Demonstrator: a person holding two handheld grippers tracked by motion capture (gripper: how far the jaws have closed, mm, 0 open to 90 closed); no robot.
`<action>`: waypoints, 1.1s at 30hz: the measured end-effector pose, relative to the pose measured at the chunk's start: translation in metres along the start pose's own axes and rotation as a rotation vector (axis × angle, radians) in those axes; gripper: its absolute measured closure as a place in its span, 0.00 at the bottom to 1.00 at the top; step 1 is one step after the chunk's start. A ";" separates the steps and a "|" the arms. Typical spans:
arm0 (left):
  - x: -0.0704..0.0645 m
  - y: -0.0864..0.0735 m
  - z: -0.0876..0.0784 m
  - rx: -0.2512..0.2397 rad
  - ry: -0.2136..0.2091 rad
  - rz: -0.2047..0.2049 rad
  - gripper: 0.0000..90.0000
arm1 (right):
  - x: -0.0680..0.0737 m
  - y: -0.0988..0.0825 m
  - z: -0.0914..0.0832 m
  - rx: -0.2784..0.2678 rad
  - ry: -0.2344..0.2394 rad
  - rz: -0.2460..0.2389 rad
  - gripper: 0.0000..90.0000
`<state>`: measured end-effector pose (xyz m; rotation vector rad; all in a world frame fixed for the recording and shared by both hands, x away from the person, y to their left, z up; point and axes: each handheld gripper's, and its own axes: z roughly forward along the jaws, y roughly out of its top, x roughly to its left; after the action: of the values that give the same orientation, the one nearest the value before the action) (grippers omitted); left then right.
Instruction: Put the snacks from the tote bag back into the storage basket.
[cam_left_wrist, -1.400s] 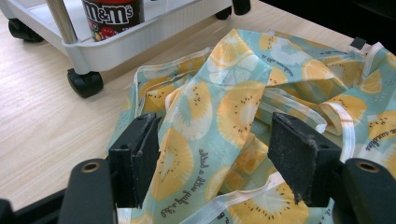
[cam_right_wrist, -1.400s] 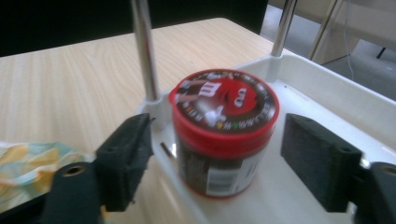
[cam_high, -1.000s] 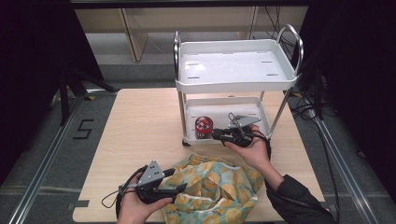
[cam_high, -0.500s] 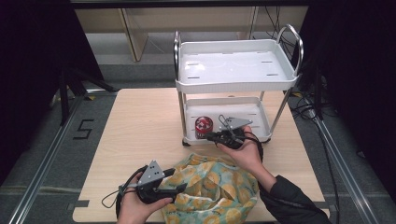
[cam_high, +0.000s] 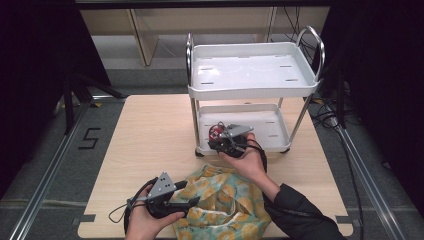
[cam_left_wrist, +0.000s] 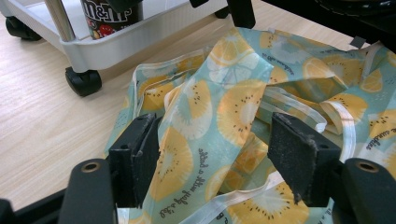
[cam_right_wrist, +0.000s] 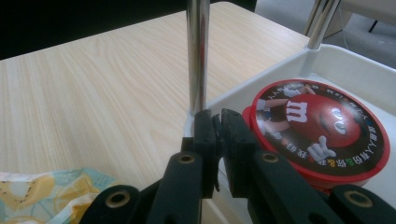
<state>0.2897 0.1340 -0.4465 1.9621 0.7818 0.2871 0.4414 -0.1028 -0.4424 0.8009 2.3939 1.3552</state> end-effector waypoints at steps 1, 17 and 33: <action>0.000 0.000 0.000 0.004 0.004 0.001 0.37 | -0.001 0.000 0.001 -0.007 0.010 -0.022 0.94; 0.001 -0.002 -0.002 -0.030 0.035 -0.023 0.37 | -0.013 -0.040 -0.087 -0.065 -0.051 -0.020 0.63; 0.006 -0.009 -0.014 -0.163 0.097 -0.060 0.36 | -0.026 -0.136 -0.171 -0.079 -0.171 0.162 0.51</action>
<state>0.2836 0.1509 -0.4483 1.7794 0.8515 0.4004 0.3340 -0.2934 -0.4695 1.0622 2.1712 1.3699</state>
